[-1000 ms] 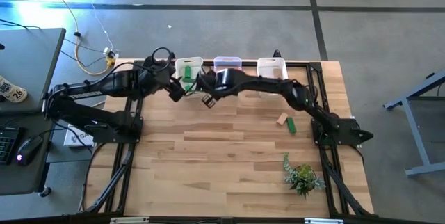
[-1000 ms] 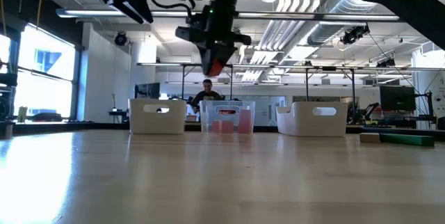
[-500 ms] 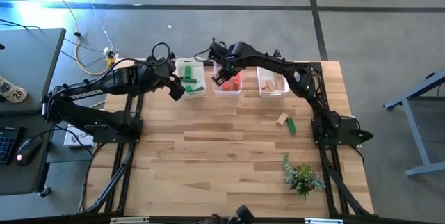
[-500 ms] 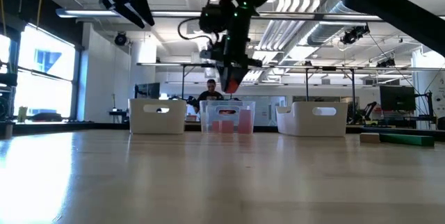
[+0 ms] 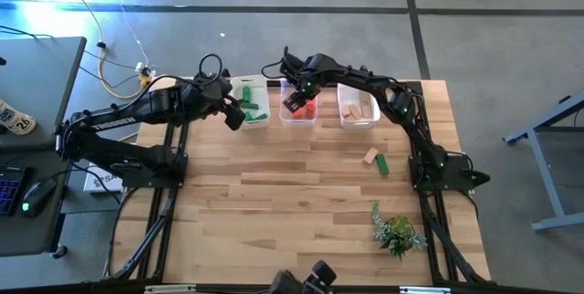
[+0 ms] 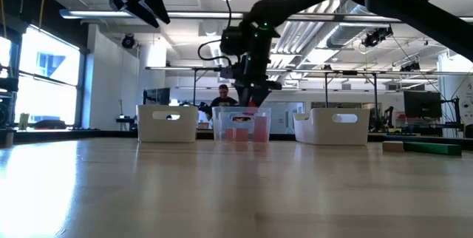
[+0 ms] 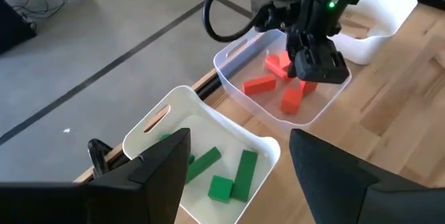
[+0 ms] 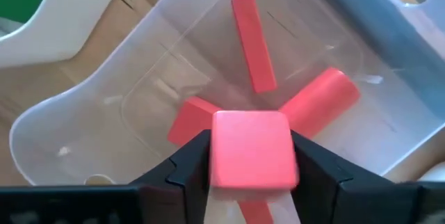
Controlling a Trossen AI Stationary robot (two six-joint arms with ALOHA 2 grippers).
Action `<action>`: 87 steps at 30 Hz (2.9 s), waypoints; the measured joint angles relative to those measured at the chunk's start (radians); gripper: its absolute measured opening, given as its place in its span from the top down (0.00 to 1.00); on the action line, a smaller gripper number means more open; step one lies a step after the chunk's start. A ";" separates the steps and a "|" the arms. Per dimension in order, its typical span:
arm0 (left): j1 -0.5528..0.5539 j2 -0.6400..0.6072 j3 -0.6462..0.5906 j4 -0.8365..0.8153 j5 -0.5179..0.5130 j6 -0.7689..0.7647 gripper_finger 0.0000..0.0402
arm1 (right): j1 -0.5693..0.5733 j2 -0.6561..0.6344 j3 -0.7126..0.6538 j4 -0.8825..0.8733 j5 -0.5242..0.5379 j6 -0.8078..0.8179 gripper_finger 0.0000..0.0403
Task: Sort & place blocks by color
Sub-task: Put the orange block into the transparent bin, then put the green block into the left white bin
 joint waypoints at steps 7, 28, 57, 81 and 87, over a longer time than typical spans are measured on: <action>0.000 0.000 0.000 0.001 0.000 0.000 0.42 | 0.003 0.000 0.051 -0.037 0.009 -0.016 0.55; 0.000 0.000 0.000 -0.006 0.019 0.000 0.42 | 0.125 -0.088 0.173 -0.282 0.327 0.017 0.54; -0.002 0.000 0.000 -0.010 0.099 0.001 0.42 | 0.350 -0.462 -0.368 -0.406 0.582 0.422 0.54; -0.001 0.002 0.000 -0.008 0.105 0.000 0.42 | 0.505 -0.824 -0.870 -0.339 0.399 0.944 0.54; -0.001 0.003 0.000 -0.009 0.105 0.000 0.42 | 0.518 -0.824 -0.870 -0.351 0.341 0.965 0.54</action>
